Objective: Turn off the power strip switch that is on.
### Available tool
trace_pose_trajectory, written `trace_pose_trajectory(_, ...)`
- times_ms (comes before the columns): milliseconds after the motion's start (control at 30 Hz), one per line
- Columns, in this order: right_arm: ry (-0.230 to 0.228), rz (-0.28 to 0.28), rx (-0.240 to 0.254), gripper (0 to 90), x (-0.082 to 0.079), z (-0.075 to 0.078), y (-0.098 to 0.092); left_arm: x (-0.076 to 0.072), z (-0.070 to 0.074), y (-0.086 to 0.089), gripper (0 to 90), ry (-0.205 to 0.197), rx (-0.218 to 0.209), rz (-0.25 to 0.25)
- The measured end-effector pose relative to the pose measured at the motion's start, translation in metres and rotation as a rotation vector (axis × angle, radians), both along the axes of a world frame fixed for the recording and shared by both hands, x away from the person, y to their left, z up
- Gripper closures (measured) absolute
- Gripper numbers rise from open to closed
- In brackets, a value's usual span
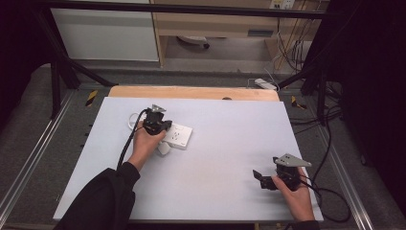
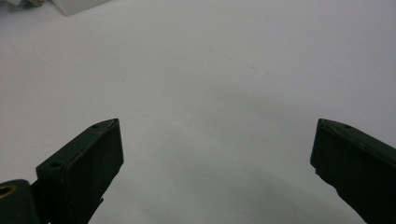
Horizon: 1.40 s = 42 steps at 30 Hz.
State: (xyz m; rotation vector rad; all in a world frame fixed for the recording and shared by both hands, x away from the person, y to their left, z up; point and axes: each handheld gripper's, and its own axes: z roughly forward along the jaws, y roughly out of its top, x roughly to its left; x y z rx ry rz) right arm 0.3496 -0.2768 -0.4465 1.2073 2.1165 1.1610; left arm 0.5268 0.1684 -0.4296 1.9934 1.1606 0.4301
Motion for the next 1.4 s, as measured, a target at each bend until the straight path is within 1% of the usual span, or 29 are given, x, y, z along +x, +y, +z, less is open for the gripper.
trace_pose_trajectory(67, 0.0, 0.0, 0.001, 3.0, 0.0, 0.0, 0.0, 0.001, 0.0, 0.001, 90.0, 0.004, -0.009, -0.003)
trace_pose_trajectory(167, 0.0, 0.0, 0.001, 3.0, 0.0, 0.0, 0.0, 0.0, 0.0, 0.0, 90.0, -0.008, 0.009, -0.011)
trace_pose_trajectory(333, 0.0, 0.002, -0.001, 3.0, 0.0, 0.0, 0.0, 0.0, 0.0, -0.003, 90.0, -0.011, 0.014, -0.019)
trace_pose_trajectory(467, 0.002, 0.0, 0.003, 3.0, 0.0, 0.0, 0.0, 0.0, 0.0, -0.004, 90.0, -0.016, 0.028, -0.026)
trace_pose_trajectory(533, 0.004, 0.002, 0.002, 3.0, 0.0, 0.0, 0.0, 0.0, -0.002, -0.006, 90.0, 0.0, 0.002, -0.052)
trace_pose_trajectory(567, 0.004, 0.003, 0.0, 3.0, 0.0, 0.0, 0.0, -0.001, -0.002, -0.009, 90.0, -0.002, 0.005, -0.056)
trace_pose_trajectory(633, 0.003, 0.003, 0.001, 3.0, 0.0, 0.0, 0.0, -0.002, -0.001, -0.014, 90.0, -0.016, 0.045, -0.056)
trace_pose_trajectory(700, 0.002, 0.004, 0.001, 3.0, -0.001, 0.0, 0.0, -0.001, 0.0, -0.017, 90.0, -0.012, 0.046, -0.055)
trace_pose_trajectory(733, 0.002, 0.004, 0.0, 3.0, -0.001, 0.0, 0.0, 0.0, 0.0, -0.016, 90.0, -0.011, 0.045, -0.054)
trace_pose_trajectory(833, 0.002, 0.005, 0.001, 3.0, -0.001, 0.0, 0.0, 0.001, -0.001, -0.014, 90.0, -0.001, 0.021, -0.049)
trace_pose_trajectory(1000, 0.002, 0.005, 0.0, 3.0, 0.0, 0.0, -0.001, 0.0, -0.001, -0.015, 90.0, -0.005, 0.019, -0.046)
trace_pose_trajectory(1400, 0.002, 0.004, 0.002, 3.0, 0.0, 0.0, -0.001, 0.0, -0.001, -0.014, 90.0, 0.001, 0.01, -0.046)
